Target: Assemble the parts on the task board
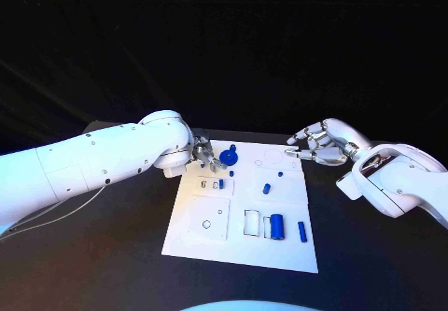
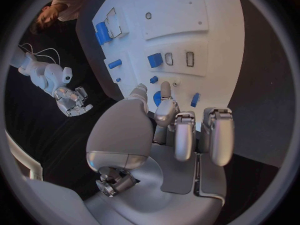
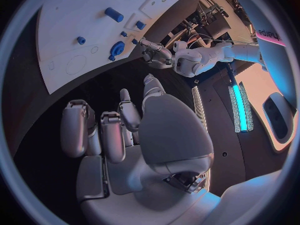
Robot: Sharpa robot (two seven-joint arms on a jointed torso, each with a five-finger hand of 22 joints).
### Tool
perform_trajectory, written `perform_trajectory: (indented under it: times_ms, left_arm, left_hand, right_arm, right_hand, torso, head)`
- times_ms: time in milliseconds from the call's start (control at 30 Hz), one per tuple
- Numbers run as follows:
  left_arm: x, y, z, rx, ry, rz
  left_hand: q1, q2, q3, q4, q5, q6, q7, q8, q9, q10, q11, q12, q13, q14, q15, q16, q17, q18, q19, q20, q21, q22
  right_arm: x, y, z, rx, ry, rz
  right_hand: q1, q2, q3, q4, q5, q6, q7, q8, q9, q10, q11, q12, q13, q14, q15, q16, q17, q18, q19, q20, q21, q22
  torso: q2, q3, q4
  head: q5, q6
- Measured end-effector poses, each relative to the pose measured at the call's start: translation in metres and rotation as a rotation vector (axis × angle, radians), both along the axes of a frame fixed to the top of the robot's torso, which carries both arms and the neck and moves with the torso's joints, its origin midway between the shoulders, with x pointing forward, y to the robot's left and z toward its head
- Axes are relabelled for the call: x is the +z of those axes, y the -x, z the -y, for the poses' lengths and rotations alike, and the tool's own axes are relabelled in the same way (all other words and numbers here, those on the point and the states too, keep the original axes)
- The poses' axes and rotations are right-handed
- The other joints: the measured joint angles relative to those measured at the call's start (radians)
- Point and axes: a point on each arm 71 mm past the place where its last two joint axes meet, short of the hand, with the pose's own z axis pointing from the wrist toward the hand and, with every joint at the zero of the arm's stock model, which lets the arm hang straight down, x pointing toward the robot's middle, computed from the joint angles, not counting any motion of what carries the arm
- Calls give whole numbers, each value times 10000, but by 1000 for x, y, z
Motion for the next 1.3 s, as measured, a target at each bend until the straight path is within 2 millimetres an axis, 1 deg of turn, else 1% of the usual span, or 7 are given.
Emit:
perform_trajectory:
  times_ms: [100, 167, 267, 533, 833, 1133, 1300]
  left_arm:
    - [-3, -1, 4, -107, -238, -92]
    - [-4, -1, 6, -156, -351, -146]
    - [-7, -1, 7, -204, -495, -234]
    - [-11, 0, 13, -356, -651, -427]
    - [-15, 1, 16, -462, -718, -614]
    - [-17, 3, 20, -614, -744, -832]
    - [-18, 4, 22, -713, -774, -961]
  left_hand:
    - [-67, -67, -99, 15, 0, -14, 13, 42, 104, 0, 0, 35, 40, 0, 0, 0, -1, 1, 0, 0, 0, 0]
    - [-107, -27, -149, 14, 0, -14, 13, 51, 163, -1, 1, 35, 62, 0, 0, 0, -1, 0, 0, 0, 38, 0]
    - [-145, -75, -209, 15, 0, -47, -20, 82, 211, -1, 1, 76, 76, 0, 0, 0, -1, 0, 0, 0, 38, -1]
    - [-184, -36, -284, 11, 0, -47, -20, 123, 292, -3, 3, 76, 108, 0, 0, 0, -2, -1, 0, 0, 38, -1]
    - [-221, -74, -283, 11, 0, -84, 15, 123, 320, -4, 4, 76, 107, 0, 0, 0, -3, 0, -1, 1, 79, -2]
    - [-220, -73, -283, 11, 0, -121, -21, 123, 399, -4, 4, 117, 140, 0, 1, 0, -4, -1, -1, 1, 79, -3]
    - [-164, -18, -283, 11, 0, -121, -21, 159, 449, -4, 4, 153, 171, 0, 1, 0, -5, 0, -1, 1, 79, -3]
  right_arm:
    - [0, 0, 0, -33, 15, -20]
    - [0, 0, 0, -47, 24, -31]
    - [-1, -1, 0, -72, 38, -45]
    - [-1, -2, -1, -111, 64, -61]
    - [-1, -2, -2, -136, 86, -86]
    - [-2, -3, -3, -151, 98, -108]
    - [-2, -3, -3, -154, 104, -115]
  right_hand:
    - [0, 0, 0, 0, 1, 0, 0, 0, 0, -29, -29, 0, 0, 0, 0, 0, 0, 0, 0, 0, 0, -1]
    - [0, 0, -6, -6, 60, 0, 0, 0, 0, -29, -29, 0, -13, 0, 0, 0, 0, 0, 0, 0, -40, -1]
    - [0, 0, -28, -28, 60, 0, 0, 0, -1, -29, -29, 0, -28, 0, 0, 0, -1, 0, 0, 0, -40, -1]
    - [0, 0, -55, -1, 98, 0, 0, 0, -2, -29, -29, 0, -57, -37, -36, 0, -1, 1, -36, -35, -85, -2]
    - [0, 0, -55, -1, 139, 0, 0, 0, -3, -29, -28, 0, -57, -37, -36, -39, 7, 1, -36, -35, -85, -4]
    - [0, 0, -55, -1, 139, 0, 0, 0, -4, -29, -28, 0, -57, -37, -35, -39, 6, 1, -36, -34, -85, -5]
    - [40, 40, -55, -1, 139, 0, 0, 0, -5, -29, -28, 0, -57, -37, -35, -39, 5, 0, -36, -34, -85, -5]
  torso:
    - [2, -3, -1]
    - [2, -3, -4]
    - [4, -3, -5]
    - [5, -6, -4]
    - [7, -8, 0]
    - [7, -4, 3]
    - [8, -3, 3]
  head:
    - [1, -27]
    - [1, -37]
    - [-12, -46]
    - [-30, -78]
    - [-52, -116]
    - [-45, -136]
    - [-38, -156]
